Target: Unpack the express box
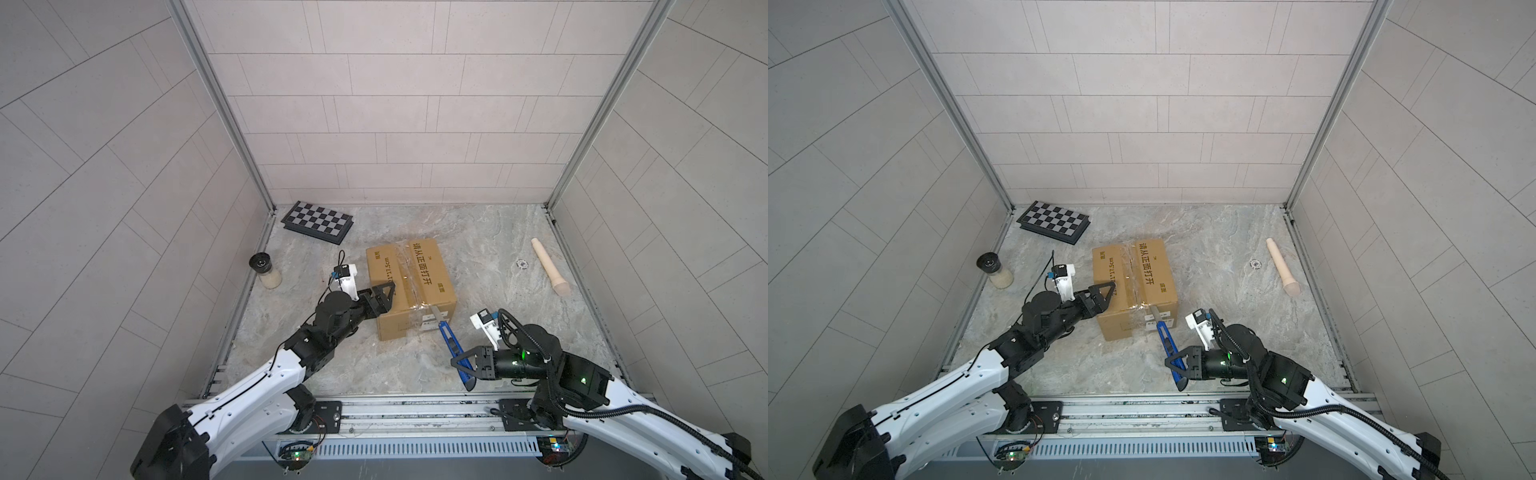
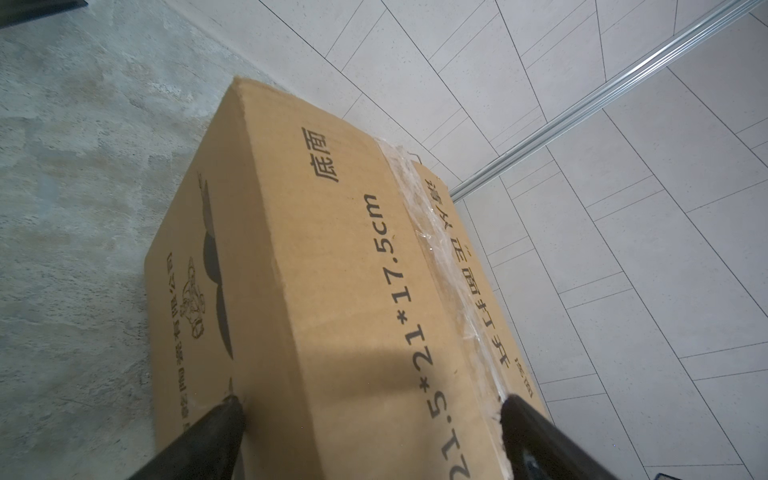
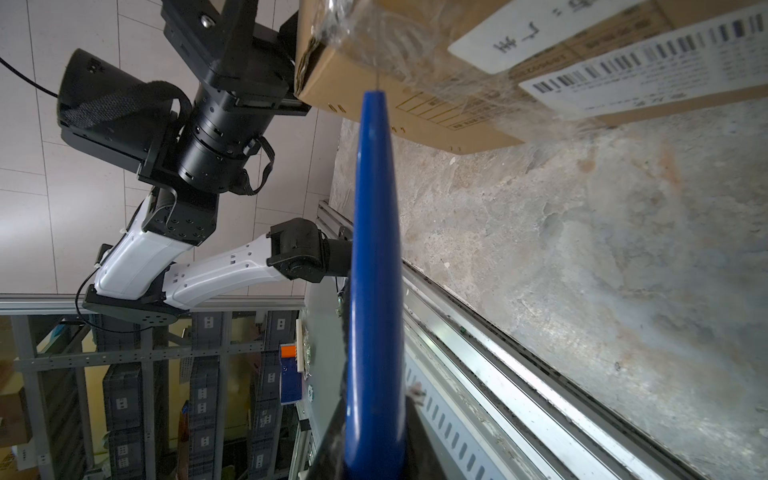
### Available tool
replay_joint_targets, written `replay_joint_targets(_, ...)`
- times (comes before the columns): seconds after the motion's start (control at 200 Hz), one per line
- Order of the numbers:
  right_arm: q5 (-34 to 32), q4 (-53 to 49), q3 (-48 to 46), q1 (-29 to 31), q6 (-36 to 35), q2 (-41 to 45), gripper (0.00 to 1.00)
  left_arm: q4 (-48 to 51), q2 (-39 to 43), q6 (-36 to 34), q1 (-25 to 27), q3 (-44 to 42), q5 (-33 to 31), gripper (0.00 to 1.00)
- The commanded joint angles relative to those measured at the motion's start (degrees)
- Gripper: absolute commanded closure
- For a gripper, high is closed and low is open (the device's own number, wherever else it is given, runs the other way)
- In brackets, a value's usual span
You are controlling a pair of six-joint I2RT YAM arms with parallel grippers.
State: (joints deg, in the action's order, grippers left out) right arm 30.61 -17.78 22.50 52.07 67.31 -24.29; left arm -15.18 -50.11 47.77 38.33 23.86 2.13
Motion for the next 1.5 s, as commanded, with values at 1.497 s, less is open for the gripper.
replay_joint_targets(1.497, 0.36, 16.92, 2.27, 0.84, 3.01, -10.84, 1.0, -6.87, -2.7, 1.19, -0.09, -0.79, 2.0, 0.0)
